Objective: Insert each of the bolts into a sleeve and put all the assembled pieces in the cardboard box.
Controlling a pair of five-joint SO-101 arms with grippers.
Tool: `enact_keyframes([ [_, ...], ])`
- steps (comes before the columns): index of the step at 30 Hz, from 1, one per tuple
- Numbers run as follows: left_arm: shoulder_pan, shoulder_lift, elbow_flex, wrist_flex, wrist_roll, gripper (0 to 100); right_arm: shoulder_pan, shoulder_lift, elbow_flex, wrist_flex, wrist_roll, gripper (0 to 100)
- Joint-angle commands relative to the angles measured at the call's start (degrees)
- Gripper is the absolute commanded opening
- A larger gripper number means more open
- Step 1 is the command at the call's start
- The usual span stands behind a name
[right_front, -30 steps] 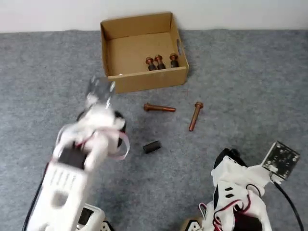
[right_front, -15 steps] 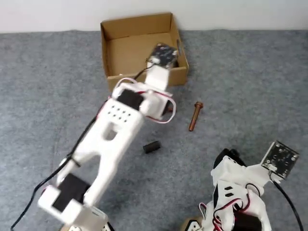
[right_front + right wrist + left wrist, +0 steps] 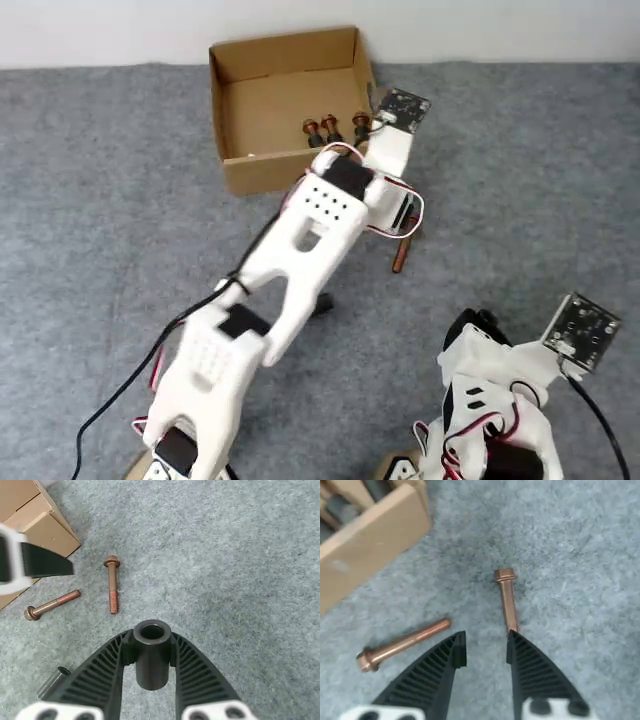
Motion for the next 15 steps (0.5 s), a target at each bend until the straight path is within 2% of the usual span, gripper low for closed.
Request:
enact_keyframes([
  [1, 0.4, 8.8, -17.8, 4.8, 0.5, 15, 0.3, 0.2, -0.3, -1.2, 0.3, 0.8],
  [9, 1.1, 27.3, -41.9, 8.0, 0.3, 15, 0.3, 0.3, -0.3, -1.2, 0.3, 0.8],
  [15, 3.6, 32.4, -45.7, 7.8, 0.3, 15, 0.3, 0.6, -0.3, -1.2, 0.3, 0.8],
])
